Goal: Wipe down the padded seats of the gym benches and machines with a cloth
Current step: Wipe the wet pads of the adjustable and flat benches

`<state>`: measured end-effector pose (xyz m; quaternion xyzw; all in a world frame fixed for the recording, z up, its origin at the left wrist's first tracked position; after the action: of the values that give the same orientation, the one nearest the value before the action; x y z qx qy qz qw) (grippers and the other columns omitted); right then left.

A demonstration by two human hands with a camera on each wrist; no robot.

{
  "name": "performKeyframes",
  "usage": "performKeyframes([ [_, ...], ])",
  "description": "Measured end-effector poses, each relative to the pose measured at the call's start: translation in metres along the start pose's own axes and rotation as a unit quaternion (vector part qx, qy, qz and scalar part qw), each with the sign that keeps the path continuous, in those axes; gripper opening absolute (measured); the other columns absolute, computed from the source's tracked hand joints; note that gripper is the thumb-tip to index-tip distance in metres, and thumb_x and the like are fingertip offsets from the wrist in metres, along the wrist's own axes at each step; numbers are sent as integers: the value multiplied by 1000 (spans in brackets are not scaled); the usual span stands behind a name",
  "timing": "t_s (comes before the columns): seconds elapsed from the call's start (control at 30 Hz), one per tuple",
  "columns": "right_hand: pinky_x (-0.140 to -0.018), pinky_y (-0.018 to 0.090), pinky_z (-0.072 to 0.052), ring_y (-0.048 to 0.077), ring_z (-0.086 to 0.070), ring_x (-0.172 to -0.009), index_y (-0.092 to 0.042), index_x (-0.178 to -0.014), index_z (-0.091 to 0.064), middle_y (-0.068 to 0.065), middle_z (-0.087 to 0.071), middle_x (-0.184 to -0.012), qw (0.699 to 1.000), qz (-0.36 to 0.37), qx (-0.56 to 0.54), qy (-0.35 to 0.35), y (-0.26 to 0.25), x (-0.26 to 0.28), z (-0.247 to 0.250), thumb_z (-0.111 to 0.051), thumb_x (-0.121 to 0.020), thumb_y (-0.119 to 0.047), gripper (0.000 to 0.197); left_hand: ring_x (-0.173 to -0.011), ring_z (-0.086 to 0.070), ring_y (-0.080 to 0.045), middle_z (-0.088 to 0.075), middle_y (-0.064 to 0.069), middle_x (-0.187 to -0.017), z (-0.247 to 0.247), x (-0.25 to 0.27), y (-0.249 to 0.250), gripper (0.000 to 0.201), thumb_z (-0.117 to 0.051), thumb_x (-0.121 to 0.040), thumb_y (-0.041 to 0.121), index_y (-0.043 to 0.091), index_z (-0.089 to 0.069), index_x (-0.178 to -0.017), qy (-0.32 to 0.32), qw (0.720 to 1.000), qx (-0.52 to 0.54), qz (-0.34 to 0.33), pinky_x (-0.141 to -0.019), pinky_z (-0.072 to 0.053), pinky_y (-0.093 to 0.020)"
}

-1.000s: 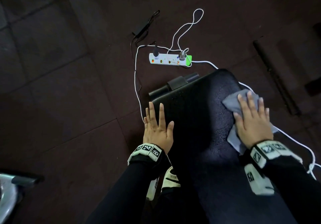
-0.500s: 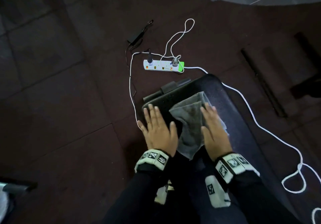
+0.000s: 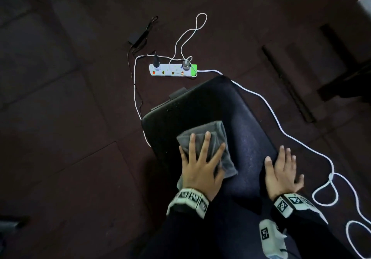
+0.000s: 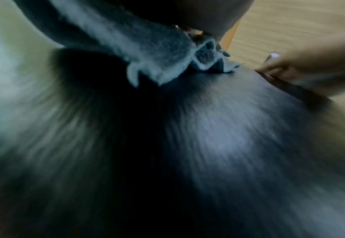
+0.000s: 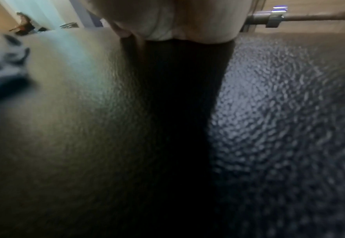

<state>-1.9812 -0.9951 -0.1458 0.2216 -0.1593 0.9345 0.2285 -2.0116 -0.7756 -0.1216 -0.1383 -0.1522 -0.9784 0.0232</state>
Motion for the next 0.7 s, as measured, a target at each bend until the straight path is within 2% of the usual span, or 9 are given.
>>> performKeyframes([
  [0.1, -112, 51, -1, 7, -2, -143, -32, -149, -8, -11, -6, -158, 1000, -2, -4, -17, 0, -2, 0, -17, -85, -60, 71, -146, -6, -38, -17, 1, -160, -9, 27, 2, 59, -48, -86, 56, 43, -38, -143, -10, 1000, 12, 12, -107, -20, -70],
  [0.23, -112, 50, -3, 8, -7, -143, -33, -149, -13, -10, -13, -157, 1000, 1, -18, -14, 0, -4, 0, -7, -69, -70, 88, -146, -5, -40, -20, 2, -159, -4, 0, 4, 66, -40, -83, 74, 48, -31, -144, -10, 999, -20, 24, -108, -14, -70],
  [0.4, -112, 48, -4, 8, -8, -142, -30, -148, -15, -9, -16, -156, 1000, 9, -22, -16, 0, -3, 2, -4, -65, -73, 94, -147, 0, -38, -15, 6, -160, 23, -68, -26, 64, -37, -85, 71, 51, -27, -144, 25, 998, -40, 45, -110, -10, -68],
  [0.5, -112, 48, -5, 10, -10, -142, -28, -148, -17, -7, -19, -155, 1000, 10, -26, -13, -1, -2, 3, -11, -71, -70, 88, -146, 9, -37, -6, 8, -161, 41, -90, -64, 62, -30, -86, 70, 54, -19, -145, 26, 995, -15, 100, -111, 1, -63],
  [0.6, -112, 47, -5, 10, -11, -142, -27, -148, -19, -6, -20, -155, 999, 12, -31, -11, -1, -1, 3, -7, -66, -73, 94, -145, 11, -38, -5, 4, -162, 48, -80, -98, 62, -24, -85, 67, 52, -21, -145, 40, 984, 26, 172, -113, 5, -58],
  [0.7, -112, 47, -5, 11, -11, -142, -27, -148, -19, -3, -20, -155, 999, 10, -27, -17, -1, -2, 3, -10, -70, -72, 91, -145, 7, -39, -7, 1, -161, 39, -47, -105, 61, -27, -86, 61, 45, -30, -145, 94, 972, 74, 202, -112, -3, -64],
])
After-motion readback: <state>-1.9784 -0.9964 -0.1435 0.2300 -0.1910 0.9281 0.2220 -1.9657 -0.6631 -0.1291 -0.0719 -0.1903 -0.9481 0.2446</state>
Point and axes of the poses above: each hand's wrist, its own x-axis away from the middle knuckle, its own z-axis out of the back of the hand, y = z × x, the point moved 5 cm from there along -x, towards the middle knuckle
